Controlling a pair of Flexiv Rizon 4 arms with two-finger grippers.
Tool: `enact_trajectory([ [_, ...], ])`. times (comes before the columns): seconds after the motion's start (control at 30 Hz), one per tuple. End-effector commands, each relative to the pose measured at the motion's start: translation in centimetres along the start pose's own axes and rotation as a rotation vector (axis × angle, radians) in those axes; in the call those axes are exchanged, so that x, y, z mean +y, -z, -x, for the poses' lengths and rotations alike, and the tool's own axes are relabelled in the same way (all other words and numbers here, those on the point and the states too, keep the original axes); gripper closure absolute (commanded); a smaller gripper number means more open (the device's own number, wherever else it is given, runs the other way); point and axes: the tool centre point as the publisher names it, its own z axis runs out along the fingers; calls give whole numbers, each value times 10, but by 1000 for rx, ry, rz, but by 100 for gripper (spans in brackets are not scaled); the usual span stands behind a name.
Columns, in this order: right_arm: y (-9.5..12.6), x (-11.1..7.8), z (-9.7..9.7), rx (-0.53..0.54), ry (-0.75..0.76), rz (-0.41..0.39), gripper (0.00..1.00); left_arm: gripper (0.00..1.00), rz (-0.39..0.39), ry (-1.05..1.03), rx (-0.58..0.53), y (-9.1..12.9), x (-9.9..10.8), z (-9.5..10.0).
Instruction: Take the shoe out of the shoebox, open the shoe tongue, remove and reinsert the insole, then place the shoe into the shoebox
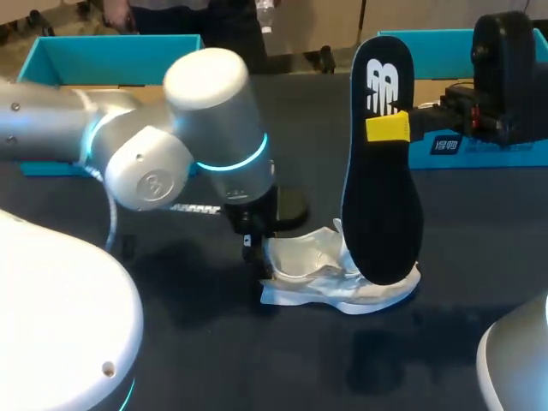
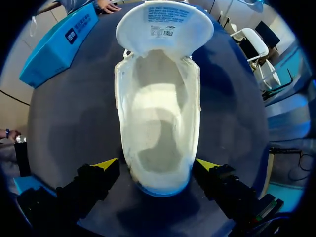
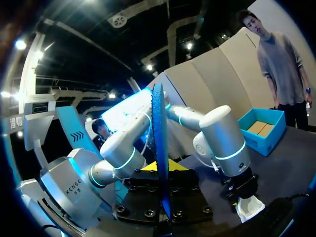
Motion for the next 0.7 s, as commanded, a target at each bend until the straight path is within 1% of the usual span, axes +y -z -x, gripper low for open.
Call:
enact_trajectory([
  [0.03, -3, 2, 3, 3, -1, -4, 100, 0, 117, 1, -8, 1, -3, 0],
  [0.1, -3, 2, 3, 3, -1, -4, 100, 0, 121, 3, 3, 2, -3, 0],
  [0.13, -3, 2, 3, 3, -1, -4, 100, 0, 106, -1, 24, 4, -4, -1],
  [0.17, -3, 2, 3, 3, -1, -4, 100, 0, 96, -16, 18, 7, -5, -3],
  [0.3, -3, 2, 3, 3, -1, -4, 100, 0, 100, -28, 5, 16, -8, -6],
  [0.53, -3, 2, 3, 3, -1, -4, 100, 0, 118, -17, -9, 28, -17, 0],
  [0.7, -3, 2, 3, 3, -1, -4, 100, 0, 83, -11, -27, 35, -30, 7],
])
